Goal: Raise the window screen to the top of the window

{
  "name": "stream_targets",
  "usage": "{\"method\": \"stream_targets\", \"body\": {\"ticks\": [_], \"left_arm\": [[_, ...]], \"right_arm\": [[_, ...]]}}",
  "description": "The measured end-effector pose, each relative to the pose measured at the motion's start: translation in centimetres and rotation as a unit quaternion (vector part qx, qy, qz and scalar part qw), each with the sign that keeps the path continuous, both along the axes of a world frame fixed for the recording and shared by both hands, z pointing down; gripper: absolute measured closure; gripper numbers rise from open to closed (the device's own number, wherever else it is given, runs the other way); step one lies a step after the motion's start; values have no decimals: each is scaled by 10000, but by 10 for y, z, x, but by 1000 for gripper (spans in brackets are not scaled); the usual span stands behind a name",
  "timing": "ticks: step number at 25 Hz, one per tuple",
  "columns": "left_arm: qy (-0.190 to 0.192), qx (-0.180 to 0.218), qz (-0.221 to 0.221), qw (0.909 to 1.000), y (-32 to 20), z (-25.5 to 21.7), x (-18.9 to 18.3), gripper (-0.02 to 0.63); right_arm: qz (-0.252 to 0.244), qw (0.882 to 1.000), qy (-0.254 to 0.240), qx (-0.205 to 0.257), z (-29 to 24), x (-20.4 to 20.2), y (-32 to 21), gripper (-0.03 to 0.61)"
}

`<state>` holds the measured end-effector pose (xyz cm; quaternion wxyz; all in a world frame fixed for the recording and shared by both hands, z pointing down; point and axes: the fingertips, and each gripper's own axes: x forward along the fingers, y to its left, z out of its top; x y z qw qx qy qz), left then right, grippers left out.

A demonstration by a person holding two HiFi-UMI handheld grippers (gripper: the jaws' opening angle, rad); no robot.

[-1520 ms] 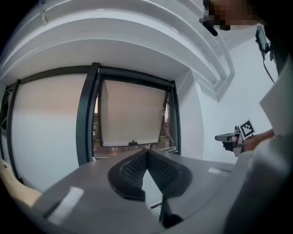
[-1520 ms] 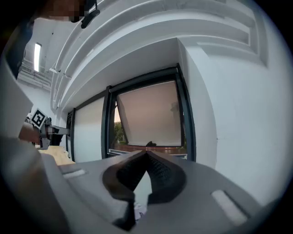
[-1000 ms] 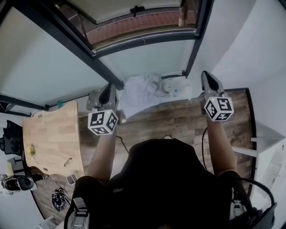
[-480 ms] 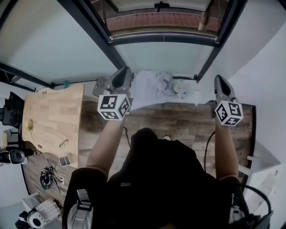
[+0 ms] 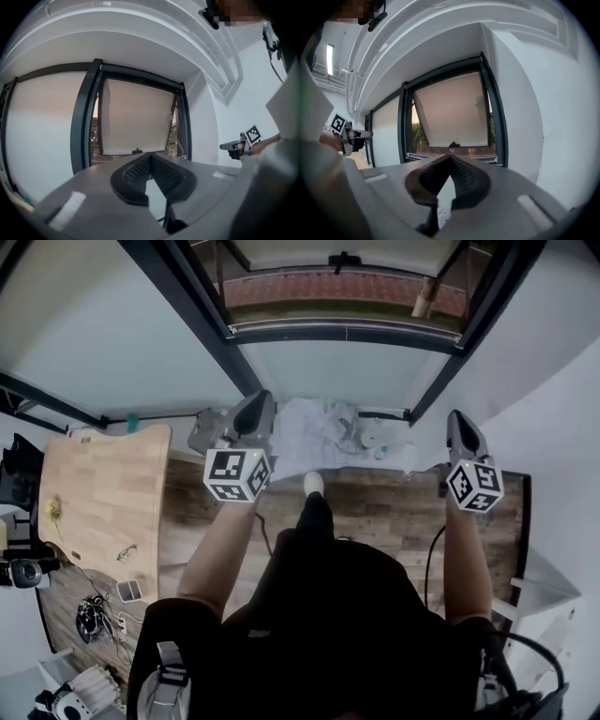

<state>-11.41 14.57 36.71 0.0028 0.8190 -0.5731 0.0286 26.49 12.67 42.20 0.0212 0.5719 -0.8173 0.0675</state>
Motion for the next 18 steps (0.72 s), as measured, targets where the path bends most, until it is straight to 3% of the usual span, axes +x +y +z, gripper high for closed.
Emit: {"method": "stream_targets", "body": {"ticks": [18], "left_arm": [[182, -166, 277, 9993, -176, 34, -67, 607]], "right_arm": [[83, 9988, 341, -352, 19, -65, -144, 578]]}}
